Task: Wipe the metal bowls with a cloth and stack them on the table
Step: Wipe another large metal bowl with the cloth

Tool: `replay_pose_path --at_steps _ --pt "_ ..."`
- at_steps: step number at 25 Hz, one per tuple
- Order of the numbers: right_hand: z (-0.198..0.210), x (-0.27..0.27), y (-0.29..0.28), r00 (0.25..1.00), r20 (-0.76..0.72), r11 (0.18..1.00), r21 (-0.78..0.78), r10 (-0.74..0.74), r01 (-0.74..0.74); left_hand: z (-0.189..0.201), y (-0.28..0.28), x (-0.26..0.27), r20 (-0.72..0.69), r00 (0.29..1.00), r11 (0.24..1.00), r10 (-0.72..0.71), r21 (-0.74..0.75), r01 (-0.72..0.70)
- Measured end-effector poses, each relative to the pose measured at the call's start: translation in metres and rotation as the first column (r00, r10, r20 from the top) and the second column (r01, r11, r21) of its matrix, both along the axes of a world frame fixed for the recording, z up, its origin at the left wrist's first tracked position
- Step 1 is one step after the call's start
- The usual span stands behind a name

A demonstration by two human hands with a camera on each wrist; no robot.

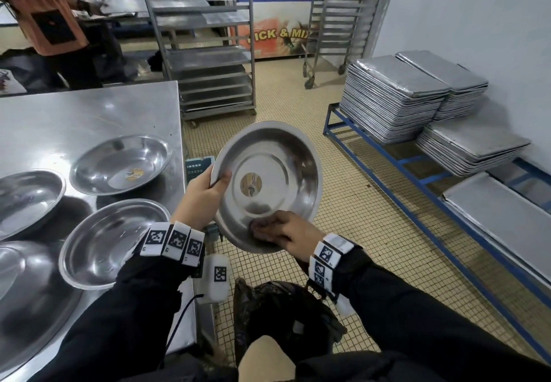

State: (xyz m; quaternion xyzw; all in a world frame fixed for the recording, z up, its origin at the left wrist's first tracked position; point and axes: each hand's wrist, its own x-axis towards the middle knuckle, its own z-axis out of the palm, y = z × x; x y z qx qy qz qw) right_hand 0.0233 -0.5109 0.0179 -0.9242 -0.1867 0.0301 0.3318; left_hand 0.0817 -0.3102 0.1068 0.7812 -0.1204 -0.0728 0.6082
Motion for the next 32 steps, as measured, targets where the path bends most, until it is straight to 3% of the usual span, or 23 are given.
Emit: replay_pose_path --at_steps 3,6,8,10,13,18,22,24,28,30,32 --pt "0.014 0.001 -0.028 0.989 0.039 0.988 -0.057 -0.139 0.141 -0.006 -0.001 -0.002 -0.01 1.0 1.0 0.019 0.012 -0.019" --pt "0.034 0.016 -0.042 0.893 0.149 0.9 0.183 -0.424 0.396 -0.009 -0.009 -0.001 -0.011 0.999 0.998 0.047 0.03 -0.046" --pt "0.04 0.032 -0.045 0.834 0.216 0.859 0.205 -0.508 0.469 -0.007 -0.017 -0.003 -0.005 1.0 0.999 0.026 0.027 -0.026" --pt "0.035 0.042 -0.048 0.832 0.279 0.876 0.096 -0.48 0.473 -0.005 -0.026 -0.006 0.0 1.0 1.0 -0.017 0.006 0.017" --pt "0.019 0.039 -0.049 0.866 0.26 0.891 -0.047 -0.426 0.452 -0.004 -0.033 -0.009 0.038 0.999 0.999 -0.015 -0.028 0.016" --pt "0.014 -0.002 -0.019 0.946 0.182 0.963 0.045 -0.268 0.265 -0.01 -0.034 -0.004 0.078 0.992 0.991 0.103 -0.09 -0.096" --pt "0.004 -0.009 -0.014 0.983 0.087 0.986 -0.031 -0.162 0.166 -0.017 -0.035 -0.005 0.126 0.982 0.99 0.14 -0.023 -0.139" --pt "0.006 -0.01 -0.019 0.973 0.057 0.974 -0.005 -0.226 0.226 -0.019 -0.034 -0.006 0.133 0.977 0.986 0.166 -0.028 -0.164" --pt "0.018 -0.014 -0.002 0.844 0.25 0.873 0.259 -0.474 0.414 -0.013 -0.034 -0.009 0.098 0.968 0.968 0.231 -0.129 -0.217" --pt "0.021 -0.015 0.022 0.865 0.289 0.902 0.268 -0.41 0.338 -0.009 -0.037 -0.011 0.066 0.971 0.957 0.23 -0.198 -0.213" --pt "0.014 -0.014 0.037 0.911 0.274 0.951 0.114 -0.31 0.289 -0.007 -0.038 -0.01 0.057 0.974 0.951 0.218 -0.236 -0.199"
